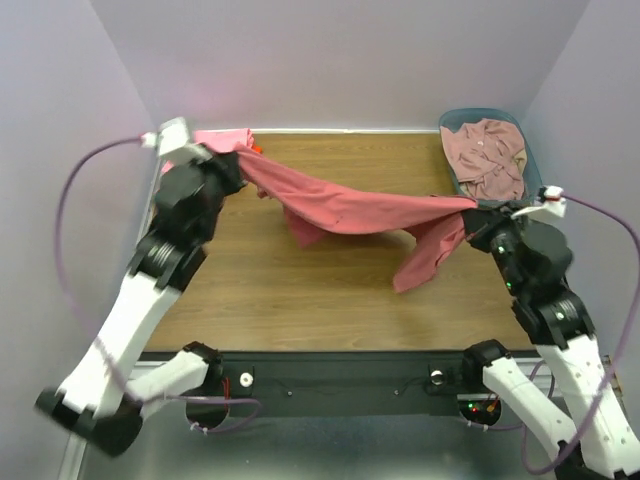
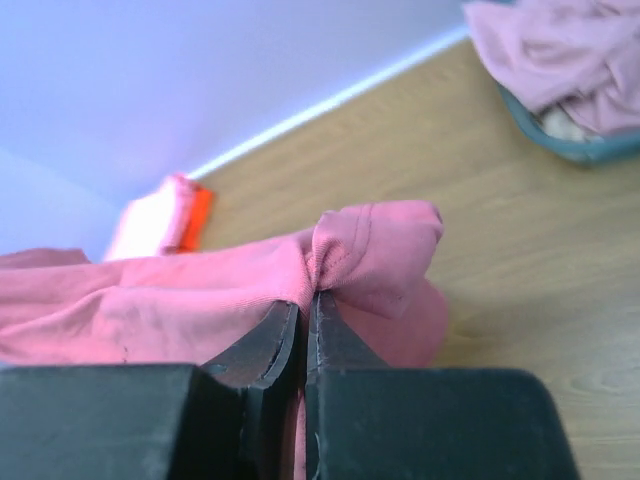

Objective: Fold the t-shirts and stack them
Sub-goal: Flatten the tshirt out

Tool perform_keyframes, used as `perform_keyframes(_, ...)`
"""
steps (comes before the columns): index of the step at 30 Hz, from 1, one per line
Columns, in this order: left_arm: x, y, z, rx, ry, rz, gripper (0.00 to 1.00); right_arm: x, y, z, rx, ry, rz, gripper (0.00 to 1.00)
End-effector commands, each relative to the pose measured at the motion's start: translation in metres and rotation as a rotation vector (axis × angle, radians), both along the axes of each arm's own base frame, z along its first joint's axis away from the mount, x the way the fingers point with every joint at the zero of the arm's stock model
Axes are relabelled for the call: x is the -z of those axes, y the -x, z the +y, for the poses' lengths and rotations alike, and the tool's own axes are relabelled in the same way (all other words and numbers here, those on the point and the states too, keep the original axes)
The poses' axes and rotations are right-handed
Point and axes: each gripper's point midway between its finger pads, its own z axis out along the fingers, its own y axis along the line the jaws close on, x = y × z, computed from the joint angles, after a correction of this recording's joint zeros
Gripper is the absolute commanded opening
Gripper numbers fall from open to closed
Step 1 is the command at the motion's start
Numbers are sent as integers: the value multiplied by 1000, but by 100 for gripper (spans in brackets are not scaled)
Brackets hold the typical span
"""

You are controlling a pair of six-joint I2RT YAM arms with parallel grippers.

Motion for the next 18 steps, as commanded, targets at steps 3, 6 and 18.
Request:
perform_keyframes(3,-99,104,41,15,254,-300,0,-102,59,7,-142,-84,-225,0)
perform_keyframes(6,-130,146,58,46,310,-382,0,-134,92,21,-270,-121,-306,1)
perform_keyframes(18,-145,137,72,-53,309,-369,0,-152,88,7,-193,-117,-315,0)
